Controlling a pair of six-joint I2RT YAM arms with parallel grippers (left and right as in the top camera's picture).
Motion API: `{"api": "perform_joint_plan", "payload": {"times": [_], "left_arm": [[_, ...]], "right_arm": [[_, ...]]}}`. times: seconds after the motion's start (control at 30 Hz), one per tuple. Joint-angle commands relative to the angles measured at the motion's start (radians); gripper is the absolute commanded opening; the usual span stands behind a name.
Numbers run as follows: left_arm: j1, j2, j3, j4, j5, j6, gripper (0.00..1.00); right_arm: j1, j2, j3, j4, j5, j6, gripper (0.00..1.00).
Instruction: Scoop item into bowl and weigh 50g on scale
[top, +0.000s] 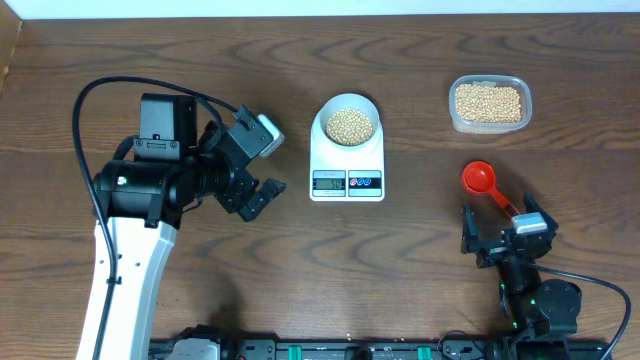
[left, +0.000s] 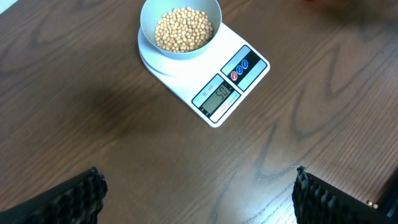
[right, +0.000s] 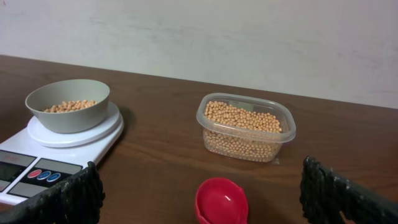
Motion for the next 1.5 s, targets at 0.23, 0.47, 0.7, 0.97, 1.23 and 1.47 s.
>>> {"api": "perform_joint_plan", "payload": {"times": [0.23, 0.47, 0.7, 0.97, 1.23, 1.47], "left_arm": [[0.004, -0.007, 0.017, -0.002, 0.016, 0.009, 0.98], [0.004, -0.007, 0.017, -0.002, 0.016, 0.009, 0.98], [0.004, -0.007, 0.017, -0.002, 0.016, 0.009, 0.98], [0.004, -0.007, 0.017, -0.002, 0.016, 0.009, 0.98], [0.004, -0.007, 0.017, -0.002, 0.016, 0.009, 0.98], [0.004, -0.007, 0.017, -0.002, 0.016, 0.009, 0.98]], "right_arm": [[0.007, 0.003, -0.002, -0.008, 0.021, 0.023, 0.99], [0.007, 0.076, -0.002, -0.007, 0.022, 0.024, 0.99], [0.007, 0.1, -0.002, -0.007, 0.022, 0.024, 0.99], [0.007, 0.1, -0.002, -0.007, 0.021, 0.024, 0.99], [0.007, 0.1, -0.002, -0.007, 0.021, 0.024, 0.99], [0.007, 0.1, -0.002, -0.007, 0.022, 0.024, 0.99]]}}
